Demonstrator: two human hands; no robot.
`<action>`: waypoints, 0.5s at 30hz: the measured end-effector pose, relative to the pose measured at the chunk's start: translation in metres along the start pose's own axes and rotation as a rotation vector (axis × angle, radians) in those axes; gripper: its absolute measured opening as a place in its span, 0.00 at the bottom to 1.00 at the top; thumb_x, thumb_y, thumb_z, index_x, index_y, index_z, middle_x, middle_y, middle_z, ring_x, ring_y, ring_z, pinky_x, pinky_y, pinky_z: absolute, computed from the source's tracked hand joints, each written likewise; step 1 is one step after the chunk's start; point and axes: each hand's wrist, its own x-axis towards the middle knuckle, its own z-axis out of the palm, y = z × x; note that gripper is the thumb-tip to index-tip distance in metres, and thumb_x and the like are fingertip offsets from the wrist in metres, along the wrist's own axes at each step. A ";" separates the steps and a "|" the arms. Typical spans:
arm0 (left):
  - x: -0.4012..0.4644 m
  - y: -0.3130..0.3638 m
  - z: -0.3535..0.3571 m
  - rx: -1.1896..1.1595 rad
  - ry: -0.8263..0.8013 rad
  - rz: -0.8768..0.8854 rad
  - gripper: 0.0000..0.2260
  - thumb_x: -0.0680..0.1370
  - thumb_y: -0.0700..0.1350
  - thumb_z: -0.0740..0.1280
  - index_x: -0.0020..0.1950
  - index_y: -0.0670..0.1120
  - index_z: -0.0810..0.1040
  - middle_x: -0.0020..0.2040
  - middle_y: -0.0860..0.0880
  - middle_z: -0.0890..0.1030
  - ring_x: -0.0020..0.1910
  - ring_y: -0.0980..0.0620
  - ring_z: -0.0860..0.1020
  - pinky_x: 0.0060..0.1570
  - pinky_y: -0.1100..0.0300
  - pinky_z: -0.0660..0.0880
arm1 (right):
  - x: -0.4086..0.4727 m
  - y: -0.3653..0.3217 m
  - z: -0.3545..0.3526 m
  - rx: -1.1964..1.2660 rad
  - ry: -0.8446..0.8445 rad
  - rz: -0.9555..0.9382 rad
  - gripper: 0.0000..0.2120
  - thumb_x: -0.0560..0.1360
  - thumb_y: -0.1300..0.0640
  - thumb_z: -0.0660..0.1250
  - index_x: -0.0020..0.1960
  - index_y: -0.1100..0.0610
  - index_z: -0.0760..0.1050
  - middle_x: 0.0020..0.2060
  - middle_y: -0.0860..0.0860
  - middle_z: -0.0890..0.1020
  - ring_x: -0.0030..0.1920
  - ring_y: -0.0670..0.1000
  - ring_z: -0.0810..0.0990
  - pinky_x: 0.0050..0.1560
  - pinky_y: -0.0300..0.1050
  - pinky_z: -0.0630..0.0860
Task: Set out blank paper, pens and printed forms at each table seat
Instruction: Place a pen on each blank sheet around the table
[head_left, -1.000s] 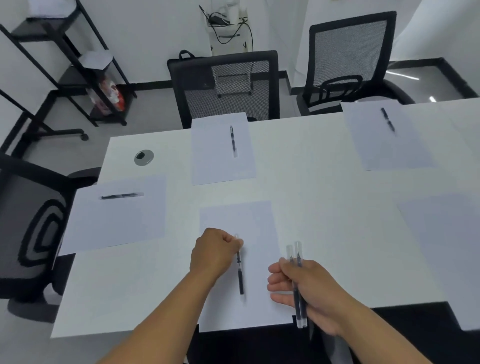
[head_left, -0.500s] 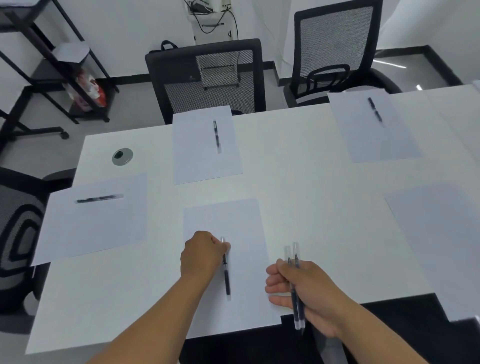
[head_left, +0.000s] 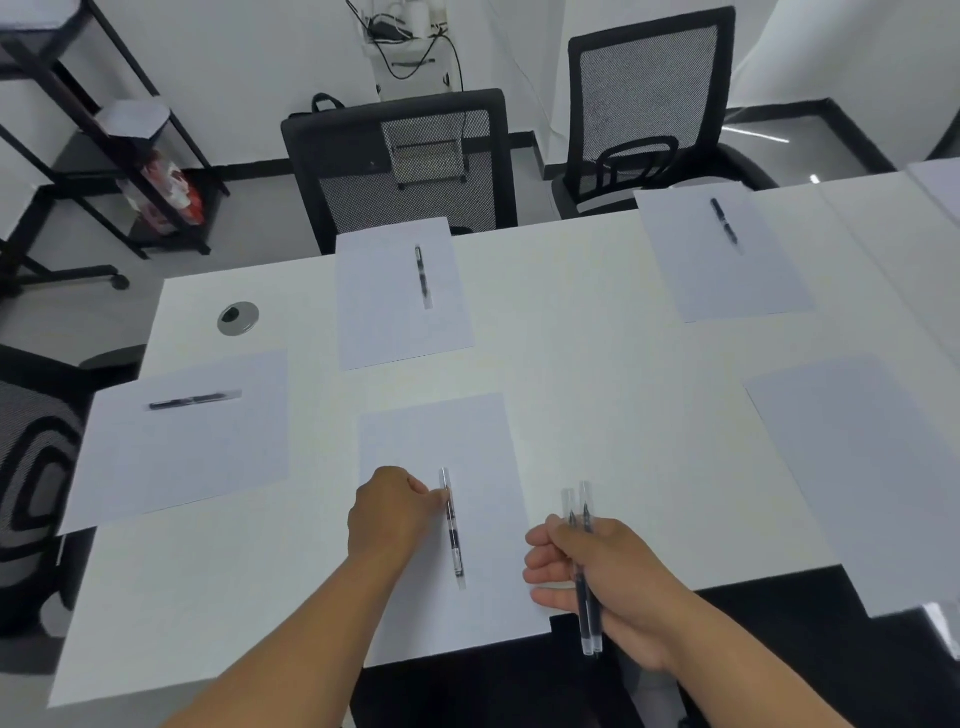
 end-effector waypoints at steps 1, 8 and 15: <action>-0.001 -0.001 0.000 0.000 -0.003 -0.004 0.12 0.74 0.49 0.77 0.35 0.50 0.76 0.33 0.50 0.78 0.33 0.45 0.73 0.35 0.57 0.69 | -0.002 0.000 0.000 0.003 0.003 -0.004 0.16 0.87 0.52 0.67 0.59 0.65 0.85 0.48 0.61 0.88 0.51 0.58 0.89 0.58 0.58 0.87; -0.003 -0.005 0.001 -0.008 0.012 0.010 0.13 0.75 0.46 0.78 0.35 0.45 0.79 0.32 0.46 0.80 0.32 0.46 0.75 0.34 0.57 0.68 | -0.015 0.009 -0.005 0.012 0.030 -0.014 0.16 0.87 0.51 0.68 0.59 0.65 0.85 0.47 0.60 0.88 0.50 0.58 0.89 0.60 0.61 0.87; -0.031 0.017 -0.007 0.020 -0.002 0.124 0.11 0.77 0.48 0.76 0.40 0.44 0.80 0.37 0.51 0.84 0.35 0.50 0.80 0.34 0.58 0.69 | -0.041 0.000 -0.001 0.040 0.039 -0.074 0.16 0.87 0.52 0.67 0.59 0.66 0.84 0.47 0.60 0.88 0.51 0.59 0.89 0.60 0.61 0.87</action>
